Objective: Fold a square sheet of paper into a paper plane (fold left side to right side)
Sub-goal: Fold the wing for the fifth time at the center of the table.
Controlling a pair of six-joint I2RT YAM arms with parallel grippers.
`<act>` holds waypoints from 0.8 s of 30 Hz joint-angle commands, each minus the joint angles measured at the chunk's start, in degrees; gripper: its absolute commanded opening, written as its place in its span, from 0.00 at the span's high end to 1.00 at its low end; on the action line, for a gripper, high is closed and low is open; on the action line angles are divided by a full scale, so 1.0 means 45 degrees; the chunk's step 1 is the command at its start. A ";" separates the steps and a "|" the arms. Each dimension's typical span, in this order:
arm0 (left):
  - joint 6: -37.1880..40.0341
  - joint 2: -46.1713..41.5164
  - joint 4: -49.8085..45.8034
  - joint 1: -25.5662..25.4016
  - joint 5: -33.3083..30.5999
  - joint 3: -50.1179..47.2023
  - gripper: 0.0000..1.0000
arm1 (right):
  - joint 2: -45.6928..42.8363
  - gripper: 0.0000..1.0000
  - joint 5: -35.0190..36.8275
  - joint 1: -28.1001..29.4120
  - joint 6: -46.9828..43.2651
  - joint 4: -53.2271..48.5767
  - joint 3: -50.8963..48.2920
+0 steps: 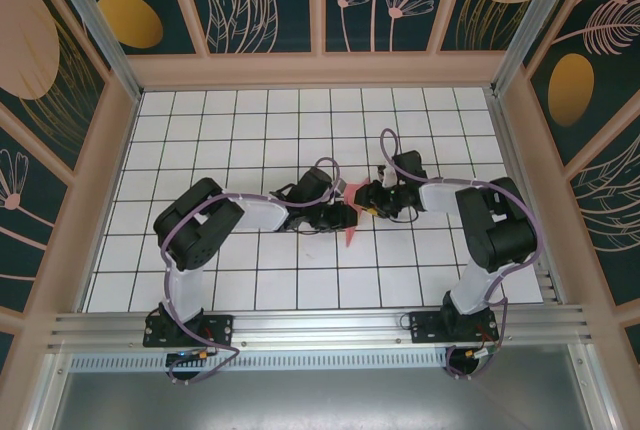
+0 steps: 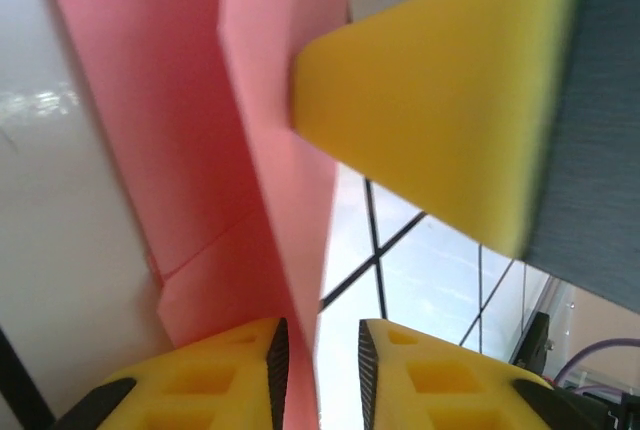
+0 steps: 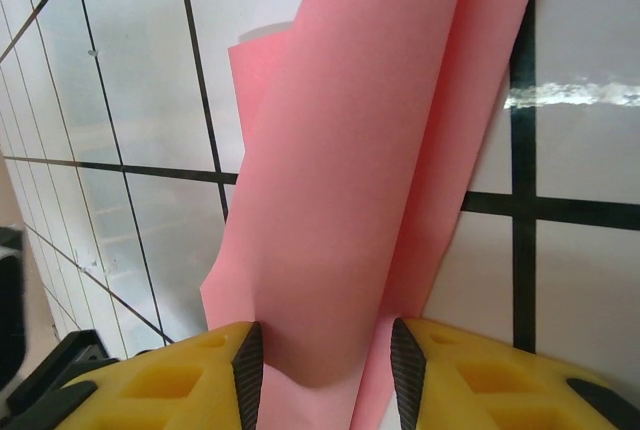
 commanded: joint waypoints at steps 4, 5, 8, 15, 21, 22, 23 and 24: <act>0.0321 -0.1265 -0.0518 0.0278 -0.0094 -0.0508 0.69 | 0.0773 0.58 0.0552 0.0233 -0.0264 0.0078 0.0123; 0.0341 -0.1445 -0.0577 0.0400 -0.0160 -0.0615 0.69 | 0.0777 0.58 0.0571 0.0237 -0.0281 0.0052 0.0133; 0.0352 -0.1889 -0.0669 0.1024 -0.0270 -0.0949 0.70 | 0.0753 0.58 0.0513 0.0231 -0.0292 0.0115 0.0119; 0.0943 -0.1005 -0.1074 0.1902 0.0238 0.0225 0.70 | 0.0724 0.58 0.0426 0.0221 -0.0293 0.0192 0.0133; 0.0909 0.0122 -0.0957 0.1970 0.0714 0.1340 0.70 | 0.0695 0.58 0.0434 0.0235 -0.0331 0.0124 0.0123; 0.0847 0.0305 -0.0835 0.1979 0.0856 0.1437 0.70 | 0.0704 0.58 0.0414 0.0228 -0.0336 0.0154 0.0119; 0.0770 0.0443 -0.0740 0.1980 0.0986 0.1506 0.70 | 0.0699 0.58 0.0412 0.0240 -0.0331 0.0159 0.0123; 0.0704 0.0582 -0.0648 0.1979 0.1140 0.1555 0.70 | 0.0691 0.58 0.0400 0.0227 -0.0332 0.0156 0.0123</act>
